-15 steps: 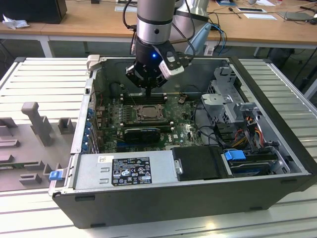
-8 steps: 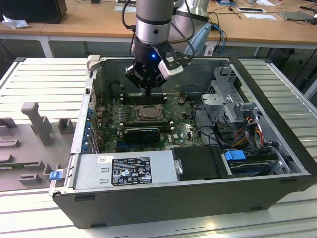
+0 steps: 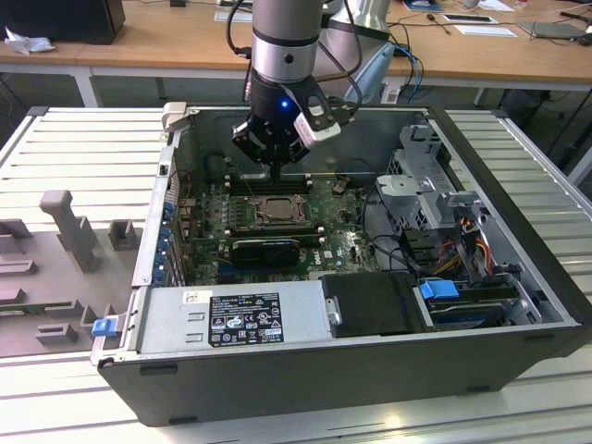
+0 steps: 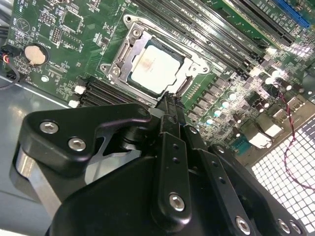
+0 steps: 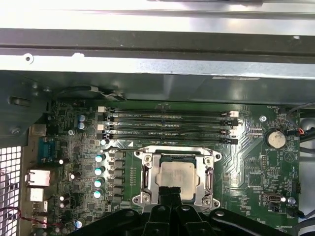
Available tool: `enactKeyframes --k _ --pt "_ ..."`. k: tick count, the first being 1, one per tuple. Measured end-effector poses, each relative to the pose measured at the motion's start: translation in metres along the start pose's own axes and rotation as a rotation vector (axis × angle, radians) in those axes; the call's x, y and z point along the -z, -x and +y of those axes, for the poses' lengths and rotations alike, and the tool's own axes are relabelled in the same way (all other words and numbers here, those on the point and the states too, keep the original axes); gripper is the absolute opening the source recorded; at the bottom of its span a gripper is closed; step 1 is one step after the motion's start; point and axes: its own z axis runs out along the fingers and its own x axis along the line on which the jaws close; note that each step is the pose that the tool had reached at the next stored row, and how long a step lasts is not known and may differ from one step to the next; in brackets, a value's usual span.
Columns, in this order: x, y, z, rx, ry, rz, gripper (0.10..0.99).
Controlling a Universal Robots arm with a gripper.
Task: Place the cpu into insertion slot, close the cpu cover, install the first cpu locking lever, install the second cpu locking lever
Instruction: 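Install the first cpu locking lever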
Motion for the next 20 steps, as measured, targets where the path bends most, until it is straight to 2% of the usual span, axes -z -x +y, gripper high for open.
enactKeyframes --k 13,20 --pt "-0.0004 -0.0065 0.0002 0.000 0.000 0.0000 0.106" --pt "-0.0015 -0.0192 0.0005 0.000 0.006 -0.0002 0.106"
